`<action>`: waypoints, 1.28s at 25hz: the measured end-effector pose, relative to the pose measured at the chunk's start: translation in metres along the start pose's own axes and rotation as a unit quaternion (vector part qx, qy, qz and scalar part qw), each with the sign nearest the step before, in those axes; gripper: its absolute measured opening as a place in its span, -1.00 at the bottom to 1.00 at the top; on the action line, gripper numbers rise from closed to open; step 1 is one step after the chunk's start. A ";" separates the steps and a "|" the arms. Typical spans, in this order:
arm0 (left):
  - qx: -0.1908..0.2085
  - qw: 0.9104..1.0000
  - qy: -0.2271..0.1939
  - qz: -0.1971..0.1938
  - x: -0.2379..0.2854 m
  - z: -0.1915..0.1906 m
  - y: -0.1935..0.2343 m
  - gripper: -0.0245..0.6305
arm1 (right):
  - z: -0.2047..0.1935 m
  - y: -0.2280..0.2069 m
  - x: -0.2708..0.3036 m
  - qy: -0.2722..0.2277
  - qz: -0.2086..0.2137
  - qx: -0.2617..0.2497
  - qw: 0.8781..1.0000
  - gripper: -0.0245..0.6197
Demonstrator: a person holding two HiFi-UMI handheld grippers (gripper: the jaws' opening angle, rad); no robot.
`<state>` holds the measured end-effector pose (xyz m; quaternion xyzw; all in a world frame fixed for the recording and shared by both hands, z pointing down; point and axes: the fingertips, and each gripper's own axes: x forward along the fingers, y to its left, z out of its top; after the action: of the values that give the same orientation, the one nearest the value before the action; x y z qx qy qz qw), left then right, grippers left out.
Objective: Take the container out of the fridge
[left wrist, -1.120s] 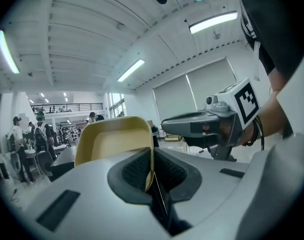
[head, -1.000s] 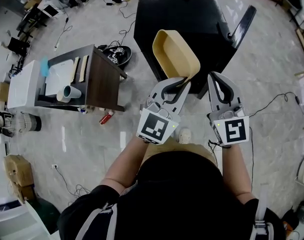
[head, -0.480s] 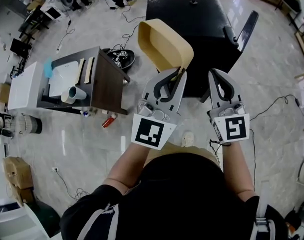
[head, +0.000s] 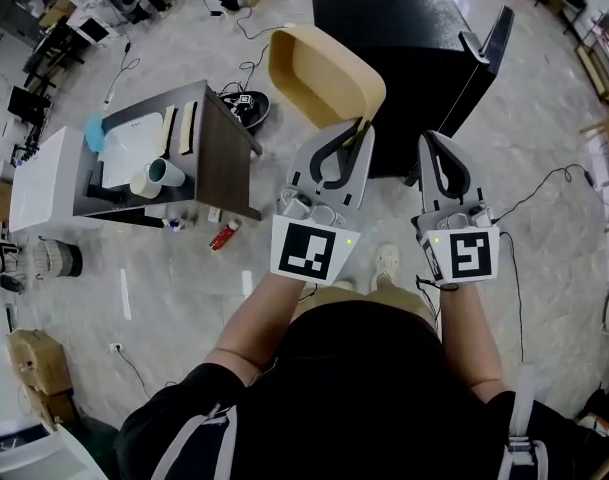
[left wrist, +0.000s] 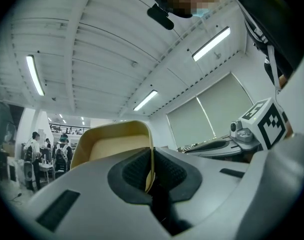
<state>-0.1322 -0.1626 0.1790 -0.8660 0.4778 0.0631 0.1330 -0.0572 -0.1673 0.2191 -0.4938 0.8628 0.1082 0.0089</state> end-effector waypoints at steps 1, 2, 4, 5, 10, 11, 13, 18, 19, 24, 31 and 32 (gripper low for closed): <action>0.004 1.000 0.001 -0.009 -0.010 0.002 -0.001 -0.82 | 0.003 0.011 -0.005 0.000 -0.003 -0.001 1.000 -0.81; 0.020 1.000 0.009 -0.022 -0.020 0.002 -0.002 -0.82 | 0.006 0.021 -0.010 0.001 -0.006 -0.002 1.000 -0.81; 0.061 0.997 0.027 -0.051 -0.039 -0.001 -0.006 -0.82 | 0.010 0.039 -0.019 0.003 -0.013 -0.005 1.000 -0.81; 0.069 0.995 0.029 -0.059 -0.047 -0.002 -0.007 -0.82 | 0.010 0.047 -0.024 0.004 -0.017 -0.007 1.000 -0.81; 0.059 0.996 0.023 -0.067 -0.072 0.004 -0.011 -0.82 | 0.020 0.075 -0.041 0.009 -0.021 -0.012 1.000 -0.81; 0.058 0.996 0.024 -0.068 -0.075 0.005 -0.013 -0.82 | 0.022 0.079 -0.044 0.010 -0.021 -0.013 1.000 -0.81; 0.059 0.996 0.025 -0.069 -0.078 0.005 -0.019 -0.82 | 0.024 0.083 -0.049 0.012 -0.018 -0.019 1.000 -0.81; 0.047 0.996 0.025 -0.065 -0.073 0.005 -0.026 -0.82 | 0.029 0.077 -0.047 0.003 -0.024 -0.010 1.000 -0.81; 0.047 0.996 0.025 -0.065 -0.071 0.005 -0.027 -0.82 | 0.028 0.075 -0.046 0.005 -0.025 -0.009 1.000 -0.81; 0.049 0.996 0.024 -0.069 -0.058 0.002 -0.041 -0.82 | 0.021 0.059 -0.052 0.013 -0.025 -0.009 1.000 -0.81; 0.050 0.996 0.024 -0.071 -0.040 -0.005 -0.071 -0.82 | 0.014 0.032 -0.072 0.013 -0.027 -0.006 1.000 -0.81; 0.055 0.996 0.025 -0.069 -0.038 -0.005 -0.076 -0.82 | 0.014 0.028 -0.075 0.011 -0.025 -0.007 1.000 -0.81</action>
<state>-0.0885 -0.0946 0.2052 -0.8896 0.4229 0.0059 0.1725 -0.0439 -0.0866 0.2200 -0.5162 0.8496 0.1082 -0.0016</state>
